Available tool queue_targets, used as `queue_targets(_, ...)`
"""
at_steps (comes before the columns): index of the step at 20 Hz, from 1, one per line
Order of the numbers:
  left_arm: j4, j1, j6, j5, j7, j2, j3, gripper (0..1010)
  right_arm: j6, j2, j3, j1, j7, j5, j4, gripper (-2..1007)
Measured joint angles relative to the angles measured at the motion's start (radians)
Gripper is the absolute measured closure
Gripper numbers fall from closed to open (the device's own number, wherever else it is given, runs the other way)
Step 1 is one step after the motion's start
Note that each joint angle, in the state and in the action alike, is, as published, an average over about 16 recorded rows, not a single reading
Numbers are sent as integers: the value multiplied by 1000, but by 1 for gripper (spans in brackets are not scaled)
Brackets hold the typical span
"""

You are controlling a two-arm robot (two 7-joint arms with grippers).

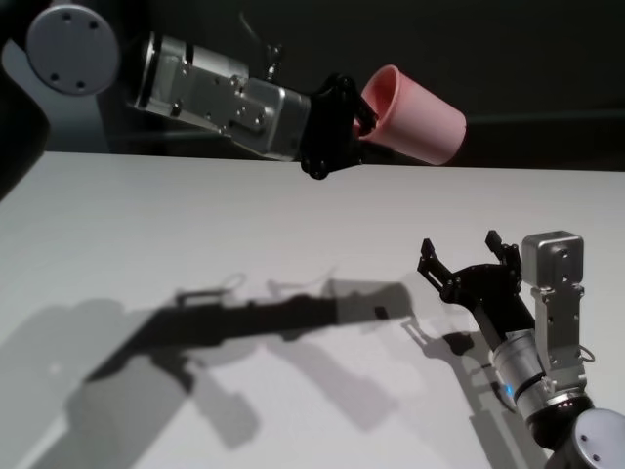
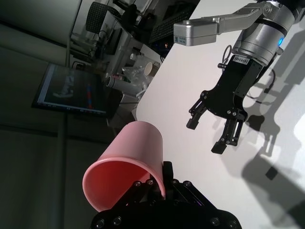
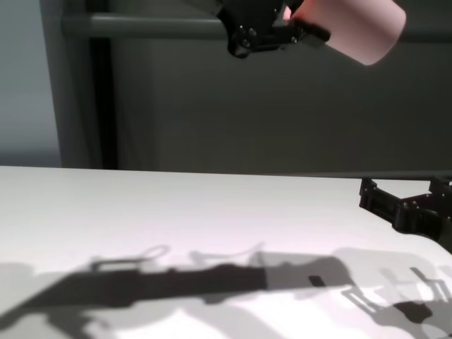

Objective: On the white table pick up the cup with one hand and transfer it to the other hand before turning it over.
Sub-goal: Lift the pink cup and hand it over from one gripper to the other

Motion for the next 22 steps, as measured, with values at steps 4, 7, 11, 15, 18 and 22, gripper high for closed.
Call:
queue_targets(4, -7, 28, -13, -41, 3, 13, 1, 962, 0, 0, 0, 0, 0, 0, 0, 3)
queue_targets(7, -14, 50, -15, -63, 10, 26, 4, 962, 0, 0, 0, 0, 0, 0, 0, 3)
queue_targets(11, -28, 81, -7, -83, 25, 46, 7, 962, 0, 0, 0, 0, 0, 0, 0, 3)
queue_targets(15, -42, 110, 6, -94, 44, 65, 7, 962, 0, 0, 0, 0, 0, 0, 0, 3)
queue_targets(18, -50, 131, 12, -102, 61, 76, 2, 962, 0, 0, 0, 0, 0, 0, 0, 3)
queue_targets(22, -56, 156, 13, -112, 80, 82, -8, 962, 0, 0, 0, 0, 0, 0, 0, 3)
